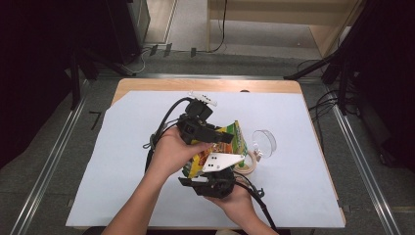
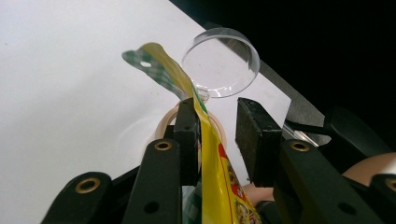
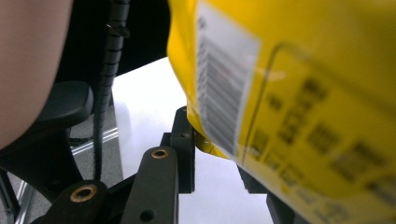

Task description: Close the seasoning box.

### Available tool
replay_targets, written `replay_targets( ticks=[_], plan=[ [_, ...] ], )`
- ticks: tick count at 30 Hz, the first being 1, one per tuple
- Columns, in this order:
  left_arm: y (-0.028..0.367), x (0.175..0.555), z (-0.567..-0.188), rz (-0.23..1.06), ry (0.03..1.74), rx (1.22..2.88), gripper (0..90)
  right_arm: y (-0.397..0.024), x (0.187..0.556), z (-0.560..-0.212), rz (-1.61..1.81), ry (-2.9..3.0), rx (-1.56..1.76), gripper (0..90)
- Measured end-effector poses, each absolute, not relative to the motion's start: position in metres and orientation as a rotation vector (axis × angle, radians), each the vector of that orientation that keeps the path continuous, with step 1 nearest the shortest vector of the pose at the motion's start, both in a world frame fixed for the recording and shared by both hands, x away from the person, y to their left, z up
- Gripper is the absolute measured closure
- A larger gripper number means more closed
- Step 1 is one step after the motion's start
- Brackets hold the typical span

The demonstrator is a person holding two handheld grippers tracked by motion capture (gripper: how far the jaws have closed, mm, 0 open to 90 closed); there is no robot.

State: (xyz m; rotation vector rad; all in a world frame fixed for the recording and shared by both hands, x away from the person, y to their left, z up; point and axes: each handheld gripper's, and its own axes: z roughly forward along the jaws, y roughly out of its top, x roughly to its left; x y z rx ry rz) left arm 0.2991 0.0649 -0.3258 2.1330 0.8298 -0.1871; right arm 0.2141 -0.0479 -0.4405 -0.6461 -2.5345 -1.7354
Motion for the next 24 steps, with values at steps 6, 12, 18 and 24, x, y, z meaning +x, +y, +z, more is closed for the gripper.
replay_targets(
  ticks=[6,12,18,24],
  plan=[
    [0.0667,0.3014,-0.3266,-0.192,0.835,2.128,70.9,-0.0468,0.2129,-0.4382,-1.725,-2.511,-0.655,72.1],
    [0.0655,0.3016,-0.3273,-0.187,0.83,2.121,70.9,-0.0473,0.2139,-0.4393,-1.725,-2.519,-0.657,72.1],
    [0.0631,0.3012,-0.3283,-0.181,0.823,2.126,70.5,-0.049,0.2165,-0.443,-1.729,-2.532,-0.664,72.0],
    [0.0601,0.296,-0.3245,-0.151,0.815,2.137,70.2,-0.0489,0.2151,-0.4419,-1.733,-2.519,-0.667,72.1]
  ],
)
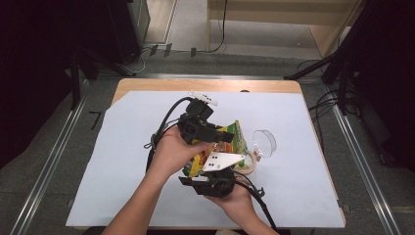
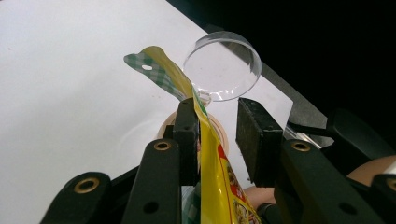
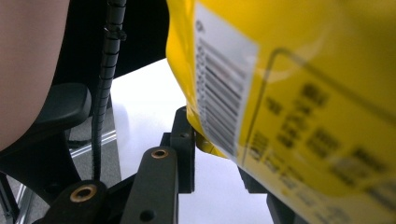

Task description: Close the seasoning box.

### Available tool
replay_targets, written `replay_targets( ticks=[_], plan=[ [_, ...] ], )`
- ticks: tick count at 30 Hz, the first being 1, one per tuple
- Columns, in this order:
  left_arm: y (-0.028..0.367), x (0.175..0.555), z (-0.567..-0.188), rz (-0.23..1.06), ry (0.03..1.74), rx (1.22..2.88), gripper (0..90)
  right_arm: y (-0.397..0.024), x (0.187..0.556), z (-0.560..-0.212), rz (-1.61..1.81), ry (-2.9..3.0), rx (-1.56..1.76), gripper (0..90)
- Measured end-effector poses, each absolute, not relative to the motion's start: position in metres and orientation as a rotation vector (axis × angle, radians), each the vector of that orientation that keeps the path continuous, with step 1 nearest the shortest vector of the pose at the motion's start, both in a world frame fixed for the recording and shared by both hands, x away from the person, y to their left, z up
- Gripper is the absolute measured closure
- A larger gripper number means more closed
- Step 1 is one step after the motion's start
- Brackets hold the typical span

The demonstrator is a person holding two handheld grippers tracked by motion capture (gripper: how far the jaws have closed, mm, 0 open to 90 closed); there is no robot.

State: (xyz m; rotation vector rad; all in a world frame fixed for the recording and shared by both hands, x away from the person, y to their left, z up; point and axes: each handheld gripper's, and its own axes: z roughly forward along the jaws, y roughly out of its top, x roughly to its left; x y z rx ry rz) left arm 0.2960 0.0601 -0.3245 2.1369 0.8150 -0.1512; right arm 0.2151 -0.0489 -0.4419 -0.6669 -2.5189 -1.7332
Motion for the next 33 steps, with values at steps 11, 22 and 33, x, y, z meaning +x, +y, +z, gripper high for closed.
replay_targets(
  ticks=[11,22,33],
  plan=[
    [0.058,0.315,-0.324,-0.229,0.824,2.152,70.6,-0.05,0.222,-0.438,-1.721,-2.505,-0.695,72.2],
    [0.058,0.321,-0.326,-0.226,0.827,2.163,70.6,-0.048,0.228,-0.437,-1.72,-2.467,-0.722,72.4],
    [0.062,0.31,-0.325,-0.176,0.808,2.143,70.4,-0.045,0.226,-0.44,-1.714,-2.523,-0.692,72.7]
  ],
)
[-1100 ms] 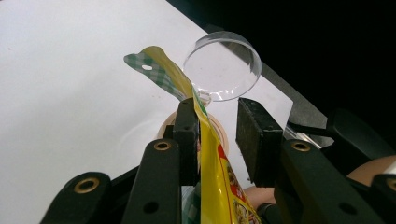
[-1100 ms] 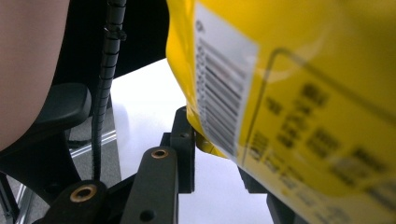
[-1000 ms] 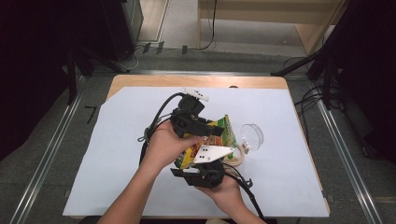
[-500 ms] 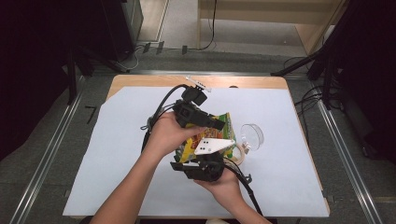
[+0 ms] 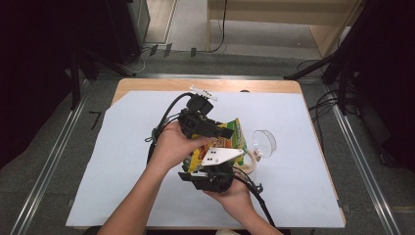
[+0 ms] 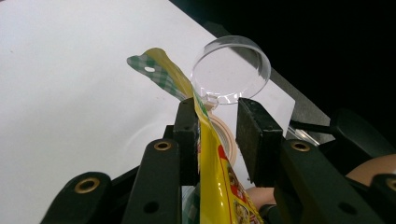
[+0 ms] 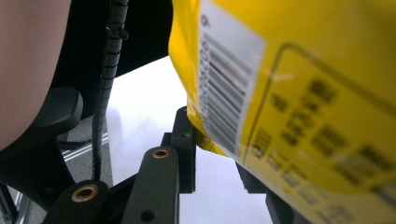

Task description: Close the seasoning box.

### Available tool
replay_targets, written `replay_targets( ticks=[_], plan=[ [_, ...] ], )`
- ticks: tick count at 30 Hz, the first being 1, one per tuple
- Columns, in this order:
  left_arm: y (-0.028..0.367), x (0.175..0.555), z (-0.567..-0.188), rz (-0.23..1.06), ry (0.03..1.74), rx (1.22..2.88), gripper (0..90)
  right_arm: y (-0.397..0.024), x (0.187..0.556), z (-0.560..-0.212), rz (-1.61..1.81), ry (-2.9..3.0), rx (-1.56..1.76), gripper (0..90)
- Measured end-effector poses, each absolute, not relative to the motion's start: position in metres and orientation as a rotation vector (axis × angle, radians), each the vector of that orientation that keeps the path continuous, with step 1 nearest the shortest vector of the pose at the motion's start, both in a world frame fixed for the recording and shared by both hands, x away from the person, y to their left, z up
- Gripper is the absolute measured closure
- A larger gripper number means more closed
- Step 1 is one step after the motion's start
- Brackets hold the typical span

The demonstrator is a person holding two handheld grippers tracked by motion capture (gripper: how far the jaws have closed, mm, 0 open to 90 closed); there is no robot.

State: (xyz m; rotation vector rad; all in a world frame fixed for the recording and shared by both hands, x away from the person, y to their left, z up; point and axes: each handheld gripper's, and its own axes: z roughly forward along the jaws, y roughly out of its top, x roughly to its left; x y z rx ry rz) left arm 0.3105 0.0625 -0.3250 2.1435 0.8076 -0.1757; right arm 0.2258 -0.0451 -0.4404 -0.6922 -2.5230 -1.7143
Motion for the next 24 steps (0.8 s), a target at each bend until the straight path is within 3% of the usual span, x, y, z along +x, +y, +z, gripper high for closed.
replay_targets(
  ticks=[24],
  plan=[
    [0.0687,0.3017,-0.3251,-0.121,0.809,2.097,71.0,-0.0444,0.2241,-0.4375,-1.687,-2.57,-0.645,72.6]
  ],
)
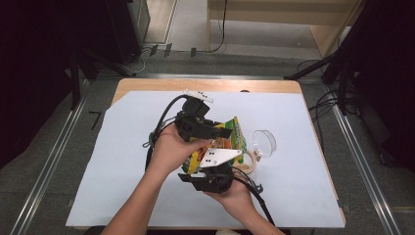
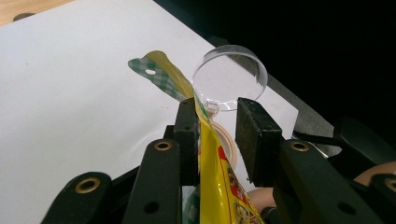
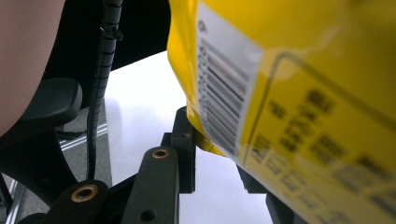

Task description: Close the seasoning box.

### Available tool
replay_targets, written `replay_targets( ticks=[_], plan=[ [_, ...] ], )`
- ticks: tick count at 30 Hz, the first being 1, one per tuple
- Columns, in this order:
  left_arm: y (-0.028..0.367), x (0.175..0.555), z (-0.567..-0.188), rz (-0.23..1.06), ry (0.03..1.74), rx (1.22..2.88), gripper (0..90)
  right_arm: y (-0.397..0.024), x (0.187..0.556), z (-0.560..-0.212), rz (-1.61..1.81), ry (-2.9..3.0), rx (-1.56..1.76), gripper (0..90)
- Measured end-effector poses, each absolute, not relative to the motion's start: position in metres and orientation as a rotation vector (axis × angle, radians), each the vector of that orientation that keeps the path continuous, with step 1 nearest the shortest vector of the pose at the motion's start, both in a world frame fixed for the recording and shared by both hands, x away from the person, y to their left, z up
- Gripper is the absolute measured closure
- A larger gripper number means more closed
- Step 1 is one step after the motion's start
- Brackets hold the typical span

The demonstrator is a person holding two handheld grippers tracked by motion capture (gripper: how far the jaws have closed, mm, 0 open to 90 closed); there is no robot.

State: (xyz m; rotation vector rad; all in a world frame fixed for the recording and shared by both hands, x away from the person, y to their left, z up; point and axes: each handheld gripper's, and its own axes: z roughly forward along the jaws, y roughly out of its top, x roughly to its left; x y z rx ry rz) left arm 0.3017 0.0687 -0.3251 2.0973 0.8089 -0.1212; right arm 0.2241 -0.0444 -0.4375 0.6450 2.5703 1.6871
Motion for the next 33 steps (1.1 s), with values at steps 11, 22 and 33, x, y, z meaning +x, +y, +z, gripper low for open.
replay_targets(
  ticks=[11,22,33],
  plan=[
    [0.0708,0.3033,-0.3276,-0.144,0.823,2.104,70.6,-0.0428,0.2239,-0.4389,1.679,2.584,0.633,72.6],
    [0.0706,0.3046,-0.3293,-0.176,0.82,2.096,70.8,-0.0433,0.2221,-0.4392,1.674,2.583,0.627,72.6],
    [0.0689,0.3031,-0.3282,-0.168,0.811,2.104,70.7,-0.044,0.221,-0.4389,1.676,2.588,0.641,72.8]
  ],
)
